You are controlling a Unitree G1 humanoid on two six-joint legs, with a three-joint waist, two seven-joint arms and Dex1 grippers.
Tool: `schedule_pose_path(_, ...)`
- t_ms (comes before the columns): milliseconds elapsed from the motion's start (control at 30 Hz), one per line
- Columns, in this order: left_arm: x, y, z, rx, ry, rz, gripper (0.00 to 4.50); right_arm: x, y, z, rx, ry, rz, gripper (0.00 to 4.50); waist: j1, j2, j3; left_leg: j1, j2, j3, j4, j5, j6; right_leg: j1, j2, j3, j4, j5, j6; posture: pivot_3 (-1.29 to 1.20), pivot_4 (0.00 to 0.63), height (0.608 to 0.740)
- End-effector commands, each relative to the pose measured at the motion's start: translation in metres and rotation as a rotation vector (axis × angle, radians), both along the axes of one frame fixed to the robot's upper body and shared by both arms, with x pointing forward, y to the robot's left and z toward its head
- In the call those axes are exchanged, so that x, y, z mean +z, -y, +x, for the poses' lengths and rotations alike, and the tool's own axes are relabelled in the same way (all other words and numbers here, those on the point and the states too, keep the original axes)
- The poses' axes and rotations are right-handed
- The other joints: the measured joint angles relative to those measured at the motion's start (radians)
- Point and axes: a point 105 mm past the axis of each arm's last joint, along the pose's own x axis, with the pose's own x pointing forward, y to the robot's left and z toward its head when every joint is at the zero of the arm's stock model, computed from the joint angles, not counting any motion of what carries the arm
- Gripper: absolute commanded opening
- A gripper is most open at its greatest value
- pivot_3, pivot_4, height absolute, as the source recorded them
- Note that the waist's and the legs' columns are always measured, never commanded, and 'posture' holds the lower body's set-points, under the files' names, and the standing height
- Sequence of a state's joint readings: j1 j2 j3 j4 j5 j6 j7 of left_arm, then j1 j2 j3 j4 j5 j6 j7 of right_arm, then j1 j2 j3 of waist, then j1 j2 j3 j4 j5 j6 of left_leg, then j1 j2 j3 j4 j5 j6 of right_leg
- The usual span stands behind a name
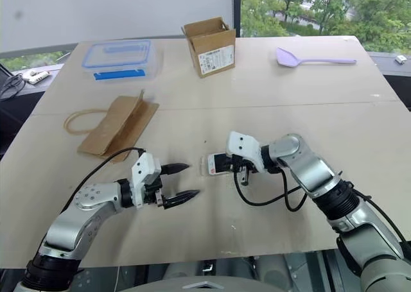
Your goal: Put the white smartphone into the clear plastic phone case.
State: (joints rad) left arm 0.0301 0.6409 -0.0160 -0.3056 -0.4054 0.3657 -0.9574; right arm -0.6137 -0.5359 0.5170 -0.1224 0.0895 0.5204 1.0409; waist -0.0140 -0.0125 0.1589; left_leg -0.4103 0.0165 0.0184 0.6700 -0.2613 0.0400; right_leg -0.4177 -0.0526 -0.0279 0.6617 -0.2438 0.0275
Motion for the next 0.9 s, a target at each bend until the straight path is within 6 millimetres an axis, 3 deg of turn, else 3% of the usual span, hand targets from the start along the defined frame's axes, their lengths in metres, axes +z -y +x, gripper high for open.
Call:
schedule_pose_path(33, 0.011, 0.002, -0.003, -0.013, 0.044, -0.013, 4.50, -0.018, 0.003, 0.003, 0.000, 0.021, -0.081, 0.08, 0.000, 0.000, 0.000, 0.001, 0.000, 0.000, 0.000, 0.000, 0.000, 0.001, 0.000, 0.000, 0.000, 0.000, 0.000, 0.00, 0.150, 0.740)
schedule_pose_path(167, 0.010, 0.002, -0.005, -0.006, 0.043, -0.014, 4.50, -0.031, 0.003, 0.001, 0.029, 0.018, -0.126, 0.08, 0.001, -0.001, 0.000, 0.012, 0.000, 0.002, -0.001, 0.000, 0.000, 0.010, 0.000, 0.000, 0.000, -0.001, 0.000, 0.00, 0.150, 0.740)
schedule_pose_path(567, 0.010, 0.002, -0.005, 0.011, 0.046, -0.012, 4.50, -0.070, 0.004, -0.002, 0.053, -0.065, -0.252, 0.08, 0.001, -0.001, -0.006, 0.016, 0.001, 0.002, -0.001, 0.000, 0.000, 0.013, -0.003, 0.004, 0.000, -0.001, -0.001, 0.00, 0.150, 0.740)
schedule_pose_path(900, 0.008, 0.002, -0.004, 0.020, 0.047, -0.015, 4.50, -0.103, 0.012, -0.010, 0.084, -0.035, -0.350, 0.08, 0.002, -0.001, -0.019, 0.028, 0.001, 0.002, -0.004, 0.000, 0.000, 0.024, -0.005, 0.005, -0.003, -0.003, -0.004, 0.00, 0.150, 0.740)
